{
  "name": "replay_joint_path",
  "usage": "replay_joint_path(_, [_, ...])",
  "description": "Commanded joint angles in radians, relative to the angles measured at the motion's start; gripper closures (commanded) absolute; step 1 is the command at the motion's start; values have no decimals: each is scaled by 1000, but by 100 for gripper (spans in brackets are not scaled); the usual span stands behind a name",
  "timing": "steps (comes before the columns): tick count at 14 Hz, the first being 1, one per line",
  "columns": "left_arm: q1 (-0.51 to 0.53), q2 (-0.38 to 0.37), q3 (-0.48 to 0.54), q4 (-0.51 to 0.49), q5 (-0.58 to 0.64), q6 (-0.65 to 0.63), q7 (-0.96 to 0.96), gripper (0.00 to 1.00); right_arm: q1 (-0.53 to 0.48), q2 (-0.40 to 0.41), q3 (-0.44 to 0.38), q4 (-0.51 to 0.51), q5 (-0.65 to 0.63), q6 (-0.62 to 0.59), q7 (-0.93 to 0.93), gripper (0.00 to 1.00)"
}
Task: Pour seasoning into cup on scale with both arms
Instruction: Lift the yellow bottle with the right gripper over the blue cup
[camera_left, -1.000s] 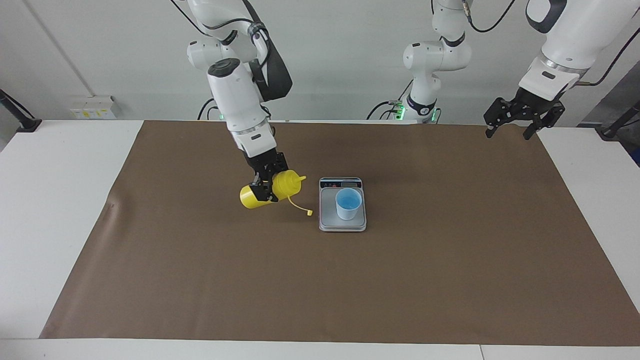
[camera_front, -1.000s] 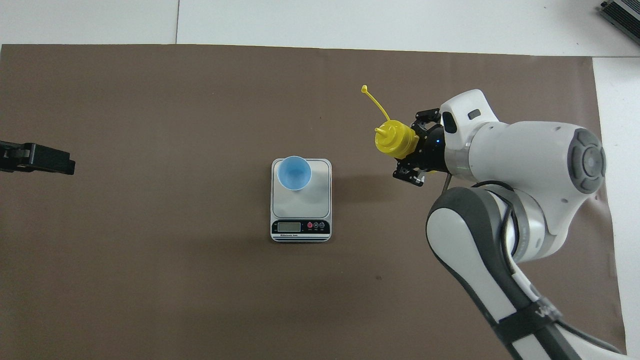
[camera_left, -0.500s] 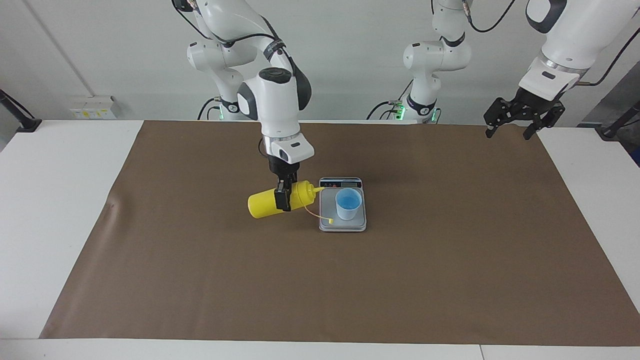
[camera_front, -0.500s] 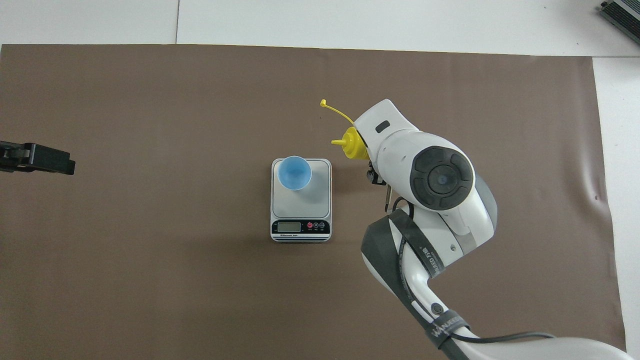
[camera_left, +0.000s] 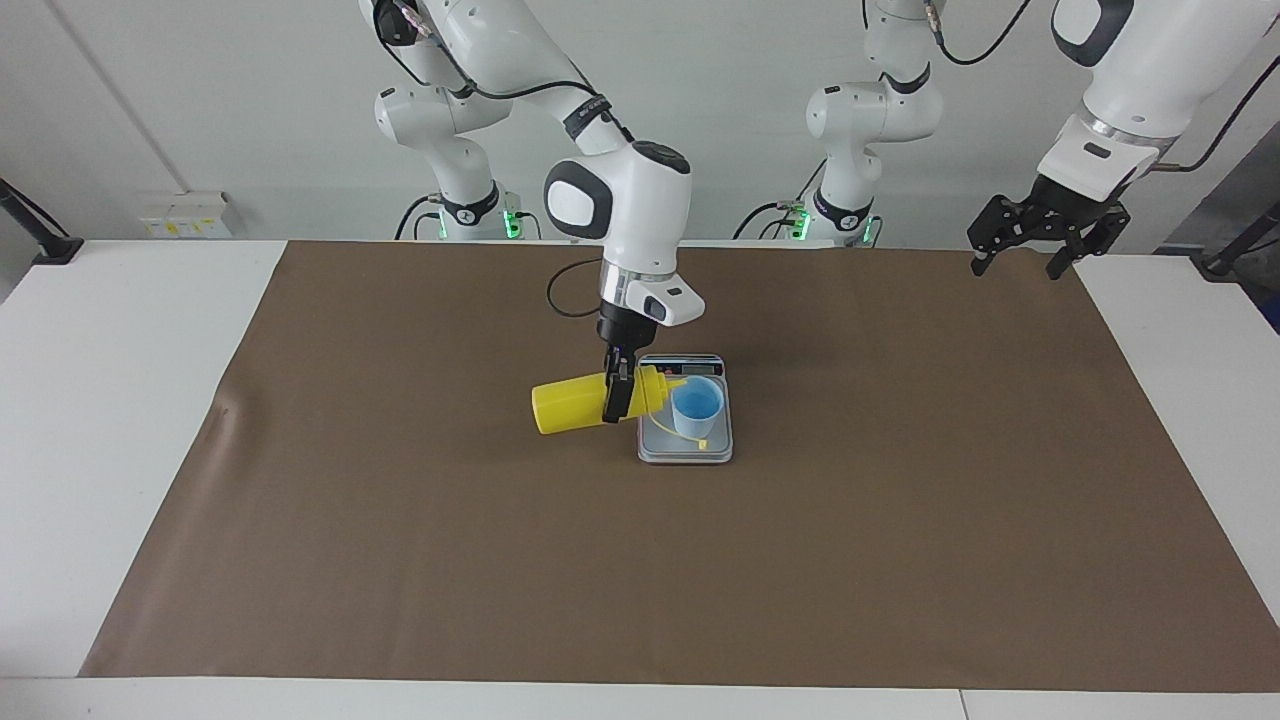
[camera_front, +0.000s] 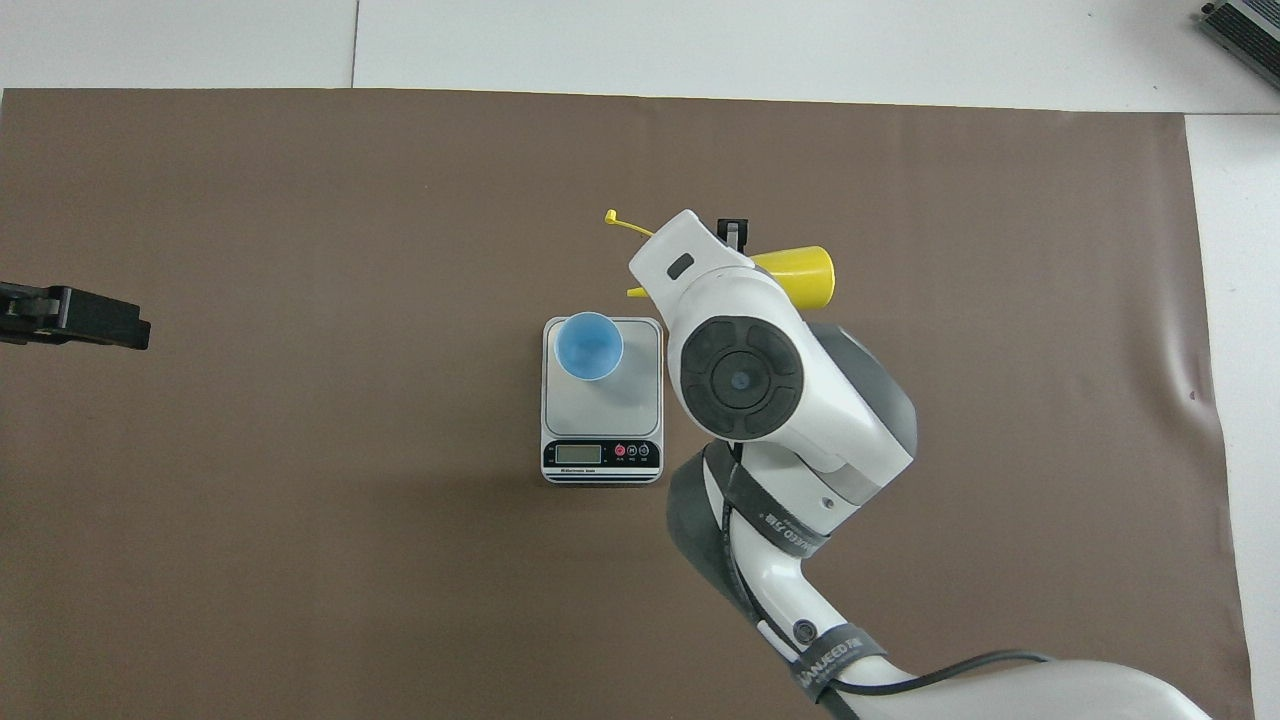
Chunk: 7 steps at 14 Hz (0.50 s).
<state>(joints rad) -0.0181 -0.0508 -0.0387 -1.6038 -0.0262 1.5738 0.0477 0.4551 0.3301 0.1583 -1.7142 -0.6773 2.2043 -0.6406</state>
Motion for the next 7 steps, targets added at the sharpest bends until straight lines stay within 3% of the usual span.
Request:
replay_joint_path(1, [12, -17, -4, -13, -6, -9, 14, 0, 45, 61, 0, 74, -150, -75, 39, 100])
replay_joint_path(7, [12, -17, -4, -13, -6, -9, 14, 0, 77, 86, 0, 61, -358, -155, 65, 100])
